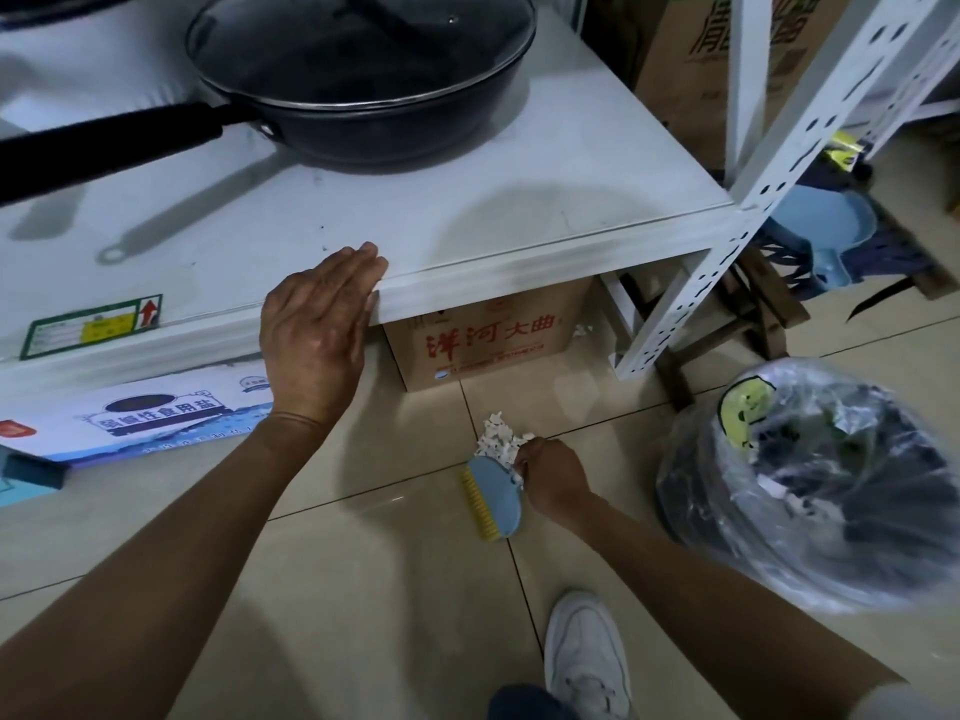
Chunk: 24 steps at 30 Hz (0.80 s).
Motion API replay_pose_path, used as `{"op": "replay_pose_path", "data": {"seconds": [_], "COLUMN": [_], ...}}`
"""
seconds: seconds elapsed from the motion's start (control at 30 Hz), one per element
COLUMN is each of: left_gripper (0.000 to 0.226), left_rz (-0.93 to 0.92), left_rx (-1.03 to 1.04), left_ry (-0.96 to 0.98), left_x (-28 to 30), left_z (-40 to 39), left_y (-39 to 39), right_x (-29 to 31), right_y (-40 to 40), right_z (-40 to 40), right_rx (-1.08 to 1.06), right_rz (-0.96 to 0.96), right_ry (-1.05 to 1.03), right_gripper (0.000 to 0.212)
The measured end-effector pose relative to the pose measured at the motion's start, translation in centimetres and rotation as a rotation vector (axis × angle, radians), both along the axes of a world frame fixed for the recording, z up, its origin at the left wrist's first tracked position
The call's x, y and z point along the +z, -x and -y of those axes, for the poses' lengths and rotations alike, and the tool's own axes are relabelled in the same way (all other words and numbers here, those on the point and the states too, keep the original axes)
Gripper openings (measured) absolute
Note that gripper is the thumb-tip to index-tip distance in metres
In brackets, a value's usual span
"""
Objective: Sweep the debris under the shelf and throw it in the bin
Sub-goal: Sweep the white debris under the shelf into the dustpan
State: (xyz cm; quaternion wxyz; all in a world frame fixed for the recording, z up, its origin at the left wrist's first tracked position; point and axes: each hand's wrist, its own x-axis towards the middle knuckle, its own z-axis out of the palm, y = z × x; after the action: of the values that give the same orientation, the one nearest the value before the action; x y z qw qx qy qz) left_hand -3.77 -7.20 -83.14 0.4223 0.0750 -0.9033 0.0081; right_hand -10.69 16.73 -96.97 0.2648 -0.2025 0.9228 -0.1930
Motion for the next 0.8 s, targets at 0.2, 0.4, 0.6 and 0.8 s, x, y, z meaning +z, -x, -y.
{"op": "replay_pose_path", "data": {"seconds": [0.2, 0.4, 0.6, 0.8], "left_gripper": [0.027, 0.029, 0.041, 0.047], "left_rz": [-0.039, 0.01, 0.21, 0.273], "left_rx": [-0.026, -0.022, -0.059, -0.108], "left_ry": [0.017, -0.009, -0.233, -0.492], "left_x": [-0.3, 0.0, 0.2, -1.5], "left_z": [0.2, -0.1, 0.3, 1.2], "left_y": [0.2, 0.0, -0.4, 0.4], "right_x": [0.9, 2.3, 3.8, 3.9], "right_y": [3.2, 5.9, 8.6, 9.7], "right_z": [-1.8, -1.8, -0.9, -0.8], "right_rx": [-0.124, -0.266, -0.373, -0.453], "right_rz": [0.0, -0.117, -0.244, -0.306], "right_ry": [-0.01, 0.123, 0.209, 0.275], "right_gripper": [0.023, 0.021, 0.027, 0.026]}}
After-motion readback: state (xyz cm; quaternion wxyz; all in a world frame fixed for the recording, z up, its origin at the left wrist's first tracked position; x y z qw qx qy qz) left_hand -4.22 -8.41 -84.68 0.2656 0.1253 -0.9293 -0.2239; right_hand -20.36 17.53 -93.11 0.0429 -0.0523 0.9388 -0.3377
